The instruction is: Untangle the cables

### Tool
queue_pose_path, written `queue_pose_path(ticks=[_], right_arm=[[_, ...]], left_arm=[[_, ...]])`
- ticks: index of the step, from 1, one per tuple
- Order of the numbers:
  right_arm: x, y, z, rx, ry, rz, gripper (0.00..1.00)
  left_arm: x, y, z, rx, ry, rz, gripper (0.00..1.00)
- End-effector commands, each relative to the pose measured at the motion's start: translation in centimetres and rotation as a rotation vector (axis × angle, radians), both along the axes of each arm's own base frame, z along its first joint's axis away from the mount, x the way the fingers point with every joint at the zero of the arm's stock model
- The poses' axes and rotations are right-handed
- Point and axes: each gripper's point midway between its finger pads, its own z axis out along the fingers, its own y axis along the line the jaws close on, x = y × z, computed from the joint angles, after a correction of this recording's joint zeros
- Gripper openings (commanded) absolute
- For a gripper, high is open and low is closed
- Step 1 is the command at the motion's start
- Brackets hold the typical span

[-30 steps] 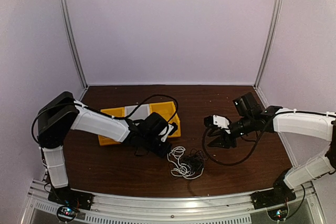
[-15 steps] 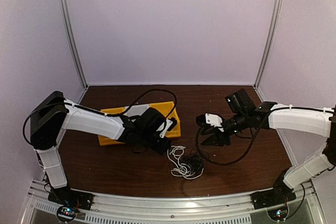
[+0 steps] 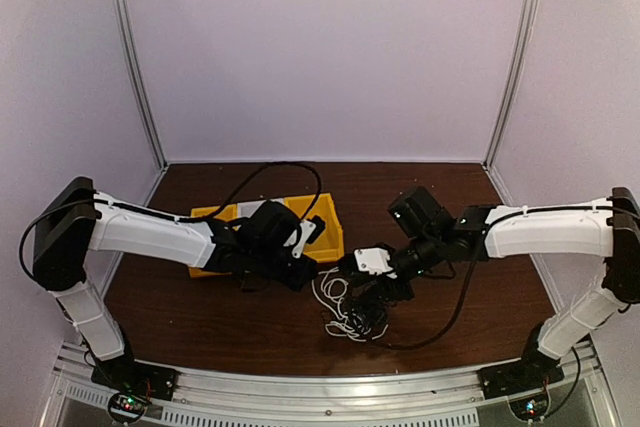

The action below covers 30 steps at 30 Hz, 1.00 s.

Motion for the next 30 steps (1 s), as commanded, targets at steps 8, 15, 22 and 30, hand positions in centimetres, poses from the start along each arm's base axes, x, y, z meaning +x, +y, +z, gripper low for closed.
queue_pose_path(ticks=[8, 15, 22, 30], right_arm=[[-2.6, 2.6, -5.7, -0.166, -0.053, 0.100, 0.49], [-0.4, 2.4, -8.6, -0.239, -0.102, 0.012, 0.46], [2.2, 0.0, -11.0, -0.358, -0.165, -0.126, 0.34], [2.4, -5.5, -12.0, -0.440, -0.177, -0.181, 0.28]], left_arm=[[0.9, -0.1, 3.4, -0.138, -0.021, 0.058, 0.00], [1.0, 0.9, 6.1, -0.161, -0.043, 0.075, 0.00], [1.8, 3.5, 10.1, -0.155, -0.119, 0.137, 0.00], [2.4, 10.5, 19.9, -0.147, -0.316, 0.297, 0.00]])
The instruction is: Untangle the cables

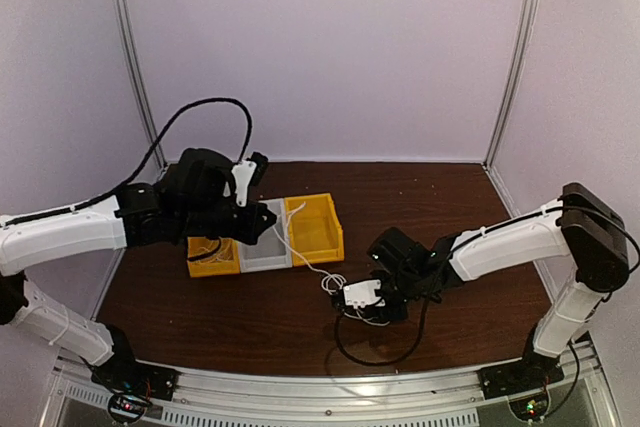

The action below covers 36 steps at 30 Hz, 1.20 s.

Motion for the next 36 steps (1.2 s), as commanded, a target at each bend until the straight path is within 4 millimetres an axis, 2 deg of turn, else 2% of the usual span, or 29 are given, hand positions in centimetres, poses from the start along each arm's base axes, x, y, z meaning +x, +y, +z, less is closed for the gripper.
queue_pose_path(ticks=[1, 4, 7, 10, 12, 14, 17, 20, 23, 26, 31, 36], right_arm=[[0.6, -4.7, -1.5, -0.107, -0.033, -0.080, 0.28], [0.6, -6.4, -2.0, -0.134, -0.055, -0.100, 0.25], [0.8, -7.5, -1.9, -0.136, -0.055, -0.124, 0.24], [1.1, -8.3, -1.9, -0.132, -0.053, -0.147, 0.24], [1.2, -8.6, -2.0, -0.130, -0.048, -0.157, 0.23], [1.3, -8.5, -1.7, -0.123, -0.045, -0.159, 0.24], [0.6, -7.7, -0.2, -0.088, 0.000, -0.127, 0.30], [-0.8, -6.5, 2.5, -0.029, 0.062, -0.066, 0.36], [-2.2, -5.7, 5.7, 0.024, 0.124, -0.015, 0.43], [-2.8, -5.3, 8.4, 0.064, 0.144, 0.005, 0.50], [-3.1, -4.8, 12.5, 0.156, 0.131, -0.001, 0.56], [-0.9, -5.0, 15.7, 0.305, 0.116, -0.104, 0.57]], left_arm=[[1.1, 5.4, 9.1, -0.007, -0.190, 0.164, 0.00], [1.0, 10.4, 14.7, 0.033, -0.290, 0.324, 0.00], [-0.4, 14.8, 20.1, 0.003, -0.387, 0.425, 0.00], [-1.8, 18.7, 24.5, -0.052, -0.462, 0.526, 0.00], [-2.5, 19.8, 25.9, -0.071, -0.493, 0.542, 0.00], [-2.7, 19.5, 26.2, -0.083, -0.496, 0.515, 0.00], [-2.3, 16.8, 24.8, -0.085, -0.463, 0.417, 0.00], [-1.6, 14.1, 22.5, -0.084, -0.411, 0.343, 0.00], [-1.1, 12.3, 21.0, -0.093, -0.391, 0.299, 0.00], [-0.7, 11.9, 20.8, -0.086, -0.400, 0.302, 0.00], [0.1, 12.7, 21.6, -0.039, -0.443, 0.354, 0.00], [0.8, 12.5, 23.1, -0.012, -0.469, 0.368, 0.00]])
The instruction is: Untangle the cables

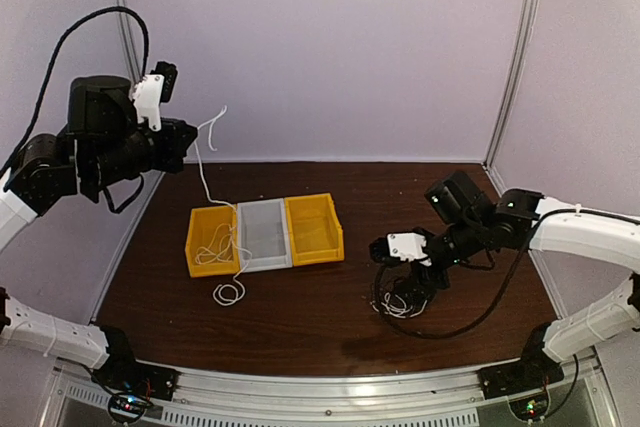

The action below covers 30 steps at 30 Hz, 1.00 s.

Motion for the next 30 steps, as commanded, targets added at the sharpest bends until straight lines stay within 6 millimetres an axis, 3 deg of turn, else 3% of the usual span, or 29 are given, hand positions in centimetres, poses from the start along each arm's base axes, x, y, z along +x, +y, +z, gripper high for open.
queue_pose_path(ticks=[1, 6, 12, 15, 20, 23, 30], right_arm=[[2.0, -0.8, 2.8, 0.138, 0.065, -0.106, 0.57], [6.2, -2.5, 4.8, 0.322, 0.101, -0.240, 0.56], [7.3, -2.0, 6.3, 0.350, 0.052, -0.220, 0.53], [7.6, -1.5, 6.0, 0.362, 0.068, -0.210, 0.52], [8.1, -2.1, 3.2, 0.336, 0.056, -0.262, 0.50], [7.3, -2.4, 1.6, 0.325, 0.086, -0.262, 0.50], [7.8, -2.5, 0.6, 0.286, 0.078, -0.268, 0.50]], left_arm=[[0.8, -0.1, 3.9, -0.028, -0.091, 0.019, 0.00], [1.4, -2.0, 5.6, -0.033, -0.113, -0.035, 0.00], [1.1, -5.6, 6.6, -0.074, -0.128, -0.195, 0.00], [0.9, -6.8, 7.6, -0.097, -0.142, -0.250, 0.00], [0.9, -5.6, 11.4, -0.142, -0.204, -0.199, 0.00], [1.8, -4.3, 12.8, -0.133, -0.215, -0.108, 0.00], [2.9, -3.8, 15.4, -0.106, -0.255, -0.040, 0.00]])
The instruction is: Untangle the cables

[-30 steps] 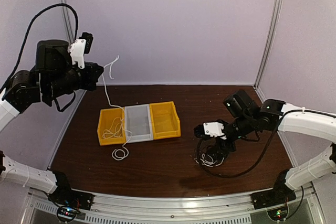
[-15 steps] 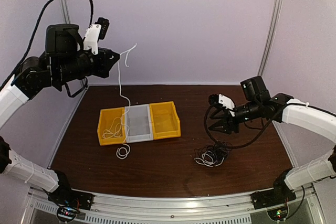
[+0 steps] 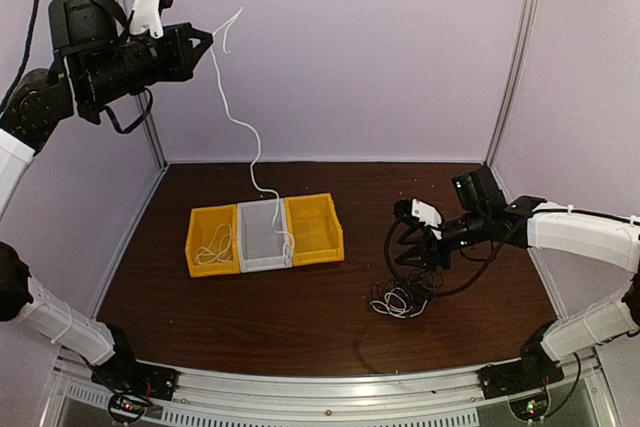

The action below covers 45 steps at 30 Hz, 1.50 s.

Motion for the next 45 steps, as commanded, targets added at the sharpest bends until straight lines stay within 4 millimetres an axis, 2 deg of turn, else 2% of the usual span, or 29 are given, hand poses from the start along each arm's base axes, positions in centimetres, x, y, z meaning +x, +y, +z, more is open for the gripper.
queue_pose_path(ticks=[1, 6, 10, 13, 21, 27, 32, 38, 45], right_arm=[[1.1, 0.1, 0.3, -0.008, -0.039, -0.017, 0.50], [1.1, -0.2, -0.1, -0.022, -0.050, -0.022, 0.50], [1.4, -0.4, -0.3, -0.041, -0.062, -0.031, 0.50], [1.4, -0.6, -0.4, -0.051, -0.069, -0.035, 0.50], [1.5, -0.6, -0.8, -0.064, -0.064, -0.035, 0.50], [1.5, -0.7, -0.9, -0.071, -0.065, -0.036, 0.50], [1.5, -0.7, -1.1, -0.077, -0.067, -0.035, 0.50], [1.5, -0.8, -1.4, -0.085, -0.061, -0.033, 0.50], [1.5, -0.9, -1.6, -0.091, -0.059, -0.030, 0.50]], left_arm=[[1.6, 0.5, 1.6, 0.043, -0.031, 0.092, 0.00], [3.5, 1.7, 2.6, 0.055, -0.046, 0.164, 0.00], [4.7, 4.5, 3.7, 0.049, -0.076, 0.242, 0.00], [5.4, 6.5, 3.8, 0.083, -0.087, 0.312, 0.00], [7.8, 10.0, 1.4, 0.149, -0.024, 0.409, 0.00], [8.9, 11.2, -0.3, 0.134, 0.013, 0.398, 0.00], [9.4, 10.5, -3.5, 0.139, 0.071, 0.363, 0.00], [9.4, 10.4, -8.5, 0.157, 0.163, 0.351, 0.00], [7.9, 10.0, -16.0, 0.183, 0.299, 0.294, 0.00]])
